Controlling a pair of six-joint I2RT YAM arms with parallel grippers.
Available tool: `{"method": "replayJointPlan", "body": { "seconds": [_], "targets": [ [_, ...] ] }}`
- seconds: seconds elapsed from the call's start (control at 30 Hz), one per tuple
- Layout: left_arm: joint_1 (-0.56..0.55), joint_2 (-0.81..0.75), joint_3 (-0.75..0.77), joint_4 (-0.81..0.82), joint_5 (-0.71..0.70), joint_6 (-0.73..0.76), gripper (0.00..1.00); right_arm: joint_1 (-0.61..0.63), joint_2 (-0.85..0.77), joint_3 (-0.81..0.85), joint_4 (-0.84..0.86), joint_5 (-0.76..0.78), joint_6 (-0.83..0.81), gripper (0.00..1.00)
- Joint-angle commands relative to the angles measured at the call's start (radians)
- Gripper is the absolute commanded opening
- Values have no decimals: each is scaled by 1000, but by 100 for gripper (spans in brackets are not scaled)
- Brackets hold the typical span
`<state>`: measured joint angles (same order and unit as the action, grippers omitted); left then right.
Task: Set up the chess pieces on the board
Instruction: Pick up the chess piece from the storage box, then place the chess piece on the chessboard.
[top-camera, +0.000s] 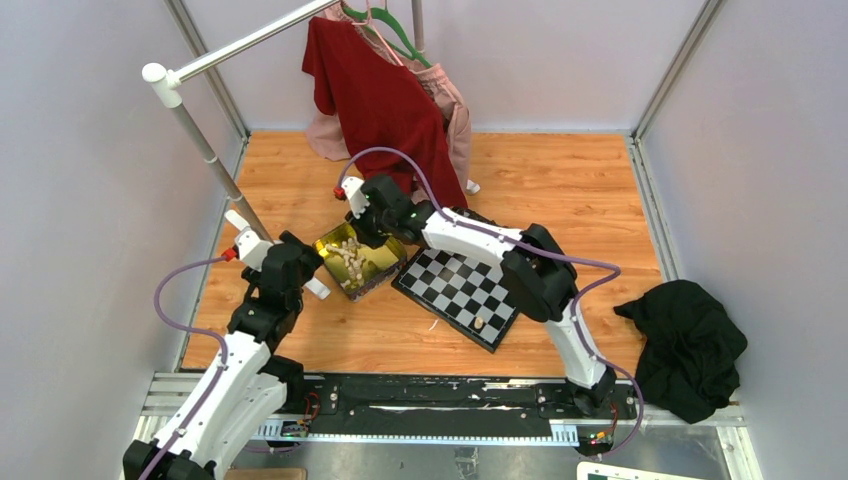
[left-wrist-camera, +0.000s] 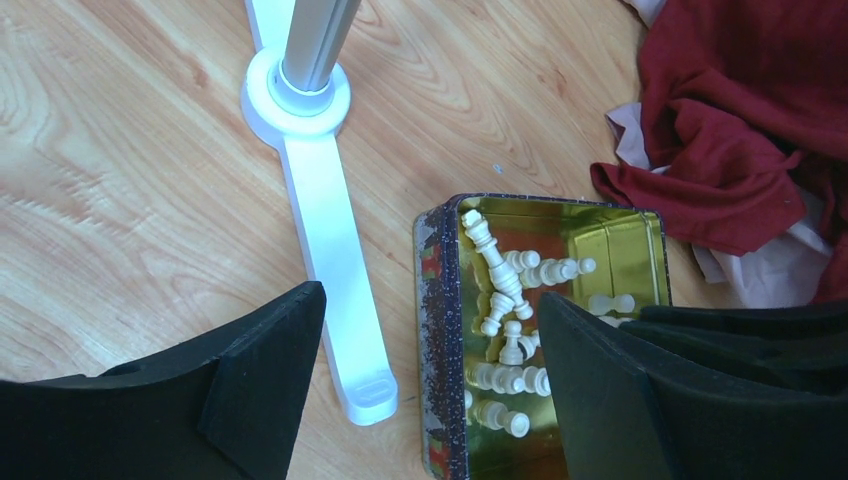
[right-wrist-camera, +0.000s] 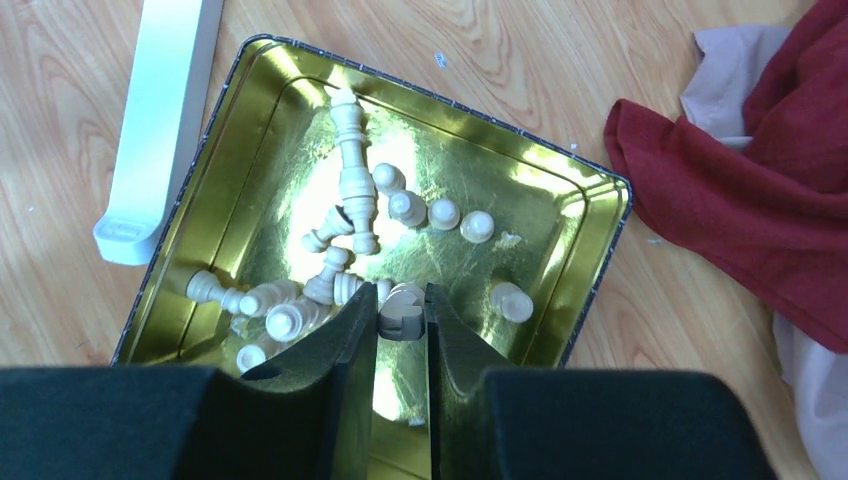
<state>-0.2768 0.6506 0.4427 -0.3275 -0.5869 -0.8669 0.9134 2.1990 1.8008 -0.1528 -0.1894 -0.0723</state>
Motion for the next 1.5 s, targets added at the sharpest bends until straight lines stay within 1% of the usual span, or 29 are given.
{"method": "replayJointPlan", "body": {
  "seconds": [0.0, 0.1, 0.47, 0.57, 0.73, 0.9, 1.47],
  "targets": [
    [-2, 13, -5, 10, -44, 8, 83, -10, -110, -60, 17, 27, -15, 0],
    [-2, 24, -8, 19, -41, 5, 83, -11, -184, -133, 18, 49, -14, 0],
    [-2, 42, -18, 40, -19, 5, 83, 2, -508, -520, 38, 133, 50, 0],
    [-2, 41, -19, 41, -11, 6, 83, 8, -551, -605, 65, 143, 63, 0],
    [-2, 41, -23, 43, -8, 15, 83, 21, -574, -695, 105, 159, 66, 0],
    [-2, 43, -25, 48, -11, 22, 83, 22, -566, -742, 135, 156, 105, 0],
    [-2, 40, -31, 50, -15, 26, 83, 33, -521, -766, 144, 135, 136, 0]
  ]
}}
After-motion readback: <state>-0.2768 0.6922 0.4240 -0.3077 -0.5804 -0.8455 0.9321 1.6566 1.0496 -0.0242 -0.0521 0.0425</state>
